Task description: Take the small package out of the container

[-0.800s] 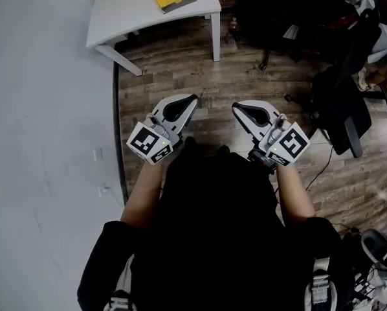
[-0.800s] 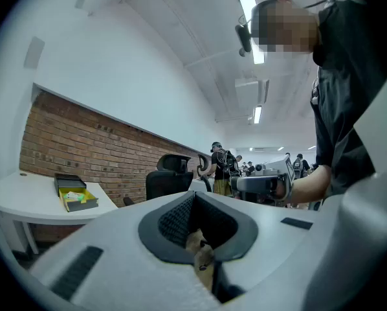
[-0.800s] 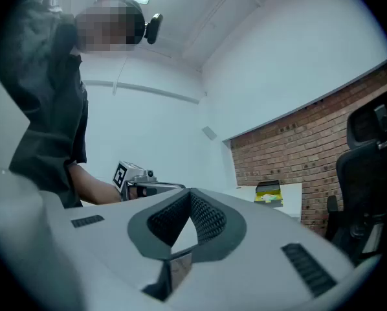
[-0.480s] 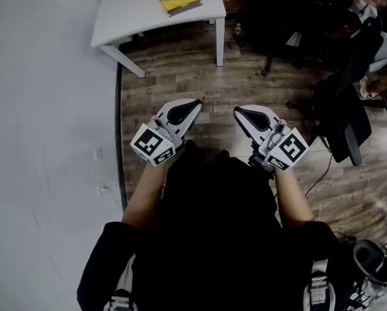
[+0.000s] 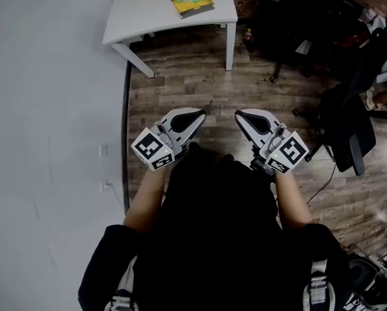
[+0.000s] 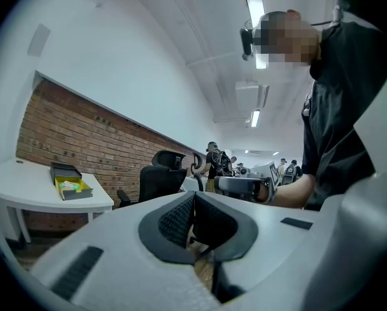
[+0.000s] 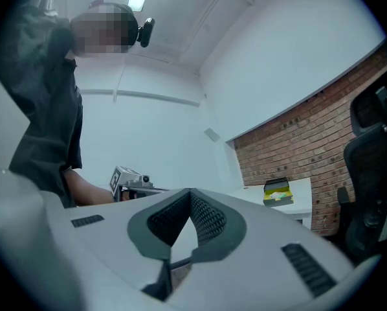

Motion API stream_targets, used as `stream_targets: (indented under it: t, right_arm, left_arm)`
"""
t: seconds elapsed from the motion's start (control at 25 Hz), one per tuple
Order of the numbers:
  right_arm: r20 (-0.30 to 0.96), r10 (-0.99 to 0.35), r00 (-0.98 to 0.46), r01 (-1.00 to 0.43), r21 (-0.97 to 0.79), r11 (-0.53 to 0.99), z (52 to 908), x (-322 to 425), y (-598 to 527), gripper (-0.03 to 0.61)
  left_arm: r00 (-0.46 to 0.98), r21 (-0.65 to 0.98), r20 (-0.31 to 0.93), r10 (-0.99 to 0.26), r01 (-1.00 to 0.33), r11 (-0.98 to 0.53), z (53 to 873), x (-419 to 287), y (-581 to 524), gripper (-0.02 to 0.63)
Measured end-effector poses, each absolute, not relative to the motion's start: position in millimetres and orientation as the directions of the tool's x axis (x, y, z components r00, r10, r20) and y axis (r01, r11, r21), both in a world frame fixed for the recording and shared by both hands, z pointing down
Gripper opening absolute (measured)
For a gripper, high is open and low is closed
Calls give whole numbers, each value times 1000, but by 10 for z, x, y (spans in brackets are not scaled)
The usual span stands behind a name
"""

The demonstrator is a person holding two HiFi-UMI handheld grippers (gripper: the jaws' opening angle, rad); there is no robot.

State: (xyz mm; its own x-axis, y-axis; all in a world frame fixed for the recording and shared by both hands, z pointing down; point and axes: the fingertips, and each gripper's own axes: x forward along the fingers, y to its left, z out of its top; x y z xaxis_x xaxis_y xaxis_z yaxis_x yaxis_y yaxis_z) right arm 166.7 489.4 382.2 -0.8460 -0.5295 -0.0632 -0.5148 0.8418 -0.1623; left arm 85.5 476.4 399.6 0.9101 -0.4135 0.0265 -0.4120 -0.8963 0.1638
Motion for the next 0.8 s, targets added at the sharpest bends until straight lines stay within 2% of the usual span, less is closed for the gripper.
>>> stream_targets:
  t: [0.48, 0.8]
  right_arm:
    - [-11, -493, -870, -482, -190, 855, 4026, 1391, 4630, 2]
    - [32, -491, -871, -487, -189, 853, 4058, 1168, 4047, 2]
  left_arm:
    - [898, 228, 63, -435, -438, -870, 4256, 609, 4515, 17]
    - [925, 235, -27, -379, -362, -902, 4129, 527, 3831, 17]
